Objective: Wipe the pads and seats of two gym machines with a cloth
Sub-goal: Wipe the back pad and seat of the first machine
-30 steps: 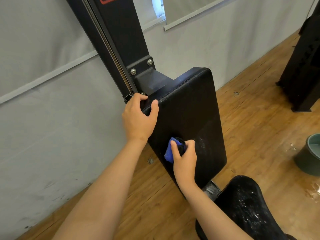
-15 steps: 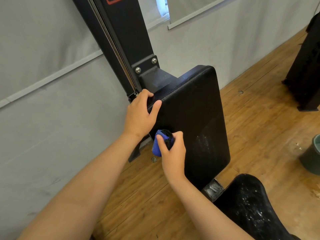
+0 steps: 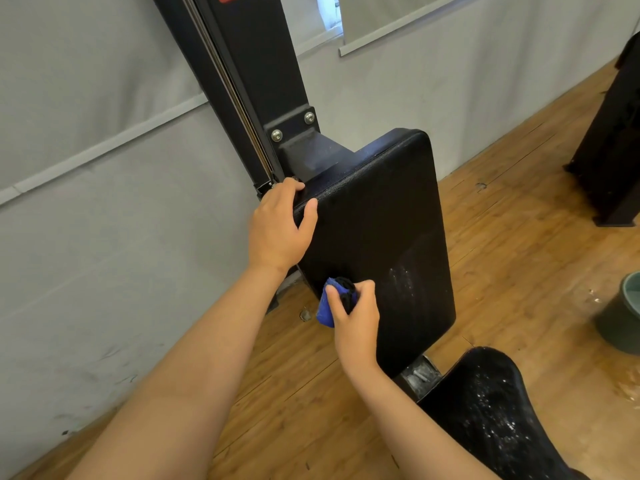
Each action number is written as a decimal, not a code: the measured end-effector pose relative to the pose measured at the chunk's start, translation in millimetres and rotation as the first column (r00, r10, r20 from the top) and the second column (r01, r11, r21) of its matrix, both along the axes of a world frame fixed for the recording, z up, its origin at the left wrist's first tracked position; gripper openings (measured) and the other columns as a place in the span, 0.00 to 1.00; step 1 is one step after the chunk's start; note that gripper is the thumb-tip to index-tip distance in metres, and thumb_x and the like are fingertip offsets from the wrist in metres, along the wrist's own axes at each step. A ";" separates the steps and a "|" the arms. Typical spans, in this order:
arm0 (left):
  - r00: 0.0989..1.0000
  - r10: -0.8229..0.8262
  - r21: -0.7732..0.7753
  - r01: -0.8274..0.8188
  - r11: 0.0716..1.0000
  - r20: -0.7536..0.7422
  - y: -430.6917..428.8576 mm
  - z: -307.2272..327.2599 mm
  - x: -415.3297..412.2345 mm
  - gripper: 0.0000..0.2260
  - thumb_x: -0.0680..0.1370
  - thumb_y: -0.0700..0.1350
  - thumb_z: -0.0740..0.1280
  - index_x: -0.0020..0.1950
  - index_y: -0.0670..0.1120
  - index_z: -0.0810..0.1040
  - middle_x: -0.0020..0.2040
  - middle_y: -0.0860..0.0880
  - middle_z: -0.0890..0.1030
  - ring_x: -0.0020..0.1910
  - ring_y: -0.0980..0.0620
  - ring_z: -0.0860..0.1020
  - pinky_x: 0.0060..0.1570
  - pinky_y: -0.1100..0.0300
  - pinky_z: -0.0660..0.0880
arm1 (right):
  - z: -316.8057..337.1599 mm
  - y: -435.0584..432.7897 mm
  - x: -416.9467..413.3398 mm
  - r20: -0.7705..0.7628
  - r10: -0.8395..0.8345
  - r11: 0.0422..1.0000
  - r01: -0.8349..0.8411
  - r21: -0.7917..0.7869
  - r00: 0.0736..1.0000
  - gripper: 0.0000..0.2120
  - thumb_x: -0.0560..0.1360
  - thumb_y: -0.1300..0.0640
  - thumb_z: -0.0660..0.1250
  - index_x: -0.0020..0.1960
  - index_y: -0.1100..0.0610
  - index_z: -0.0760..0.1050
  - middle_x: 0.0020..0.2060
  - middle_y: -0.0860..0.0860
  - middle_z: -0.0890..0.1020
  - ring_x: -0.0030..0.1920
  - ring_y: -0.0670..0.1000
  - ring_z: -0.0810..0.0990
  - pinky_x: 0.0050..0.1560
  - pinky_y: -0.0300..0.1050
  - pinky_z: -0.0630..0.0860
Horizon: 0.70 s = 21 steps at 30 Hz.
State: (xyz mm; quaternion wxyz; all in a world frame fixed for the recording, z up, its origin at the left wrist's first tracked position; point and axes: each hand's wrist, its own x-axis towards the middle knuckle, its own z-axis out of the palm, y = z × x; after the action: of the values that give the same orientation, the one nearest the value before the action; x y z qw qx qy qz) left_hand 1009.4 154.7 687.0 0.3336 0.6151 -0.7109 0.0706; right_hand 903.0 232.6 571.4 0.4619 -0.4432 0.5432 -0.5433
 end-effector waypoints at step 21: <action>0.851 0.328 0.124 -0.304 0.944 -0.411 52.4 -50.5 -31.5 0.38 0.76 0.57 0.68 0.78 0.50 0.49 0.76 0.49 0.60 0.73 0.52 0.63 0.68 0.51 0.68 | -14.1 -13.3 -78.5 -0.314 0.253 0.964 -0.266 0.000 0.915 0.12 0.74 0.47 0.69 0.49 0.51 0.68 0.43 0.46 0.77 0.43 0.42 0.78 0.44 0.39 0.77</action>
State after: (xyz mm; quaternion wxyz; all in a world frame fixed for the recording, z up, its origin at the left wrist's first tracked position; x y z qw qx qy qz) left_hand 977.9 207.1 636.5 0.4475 0.7329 -0.5115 -0.0310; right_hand 824.5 219.3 557.3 0.4289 -0.6012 0.5339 -0.4117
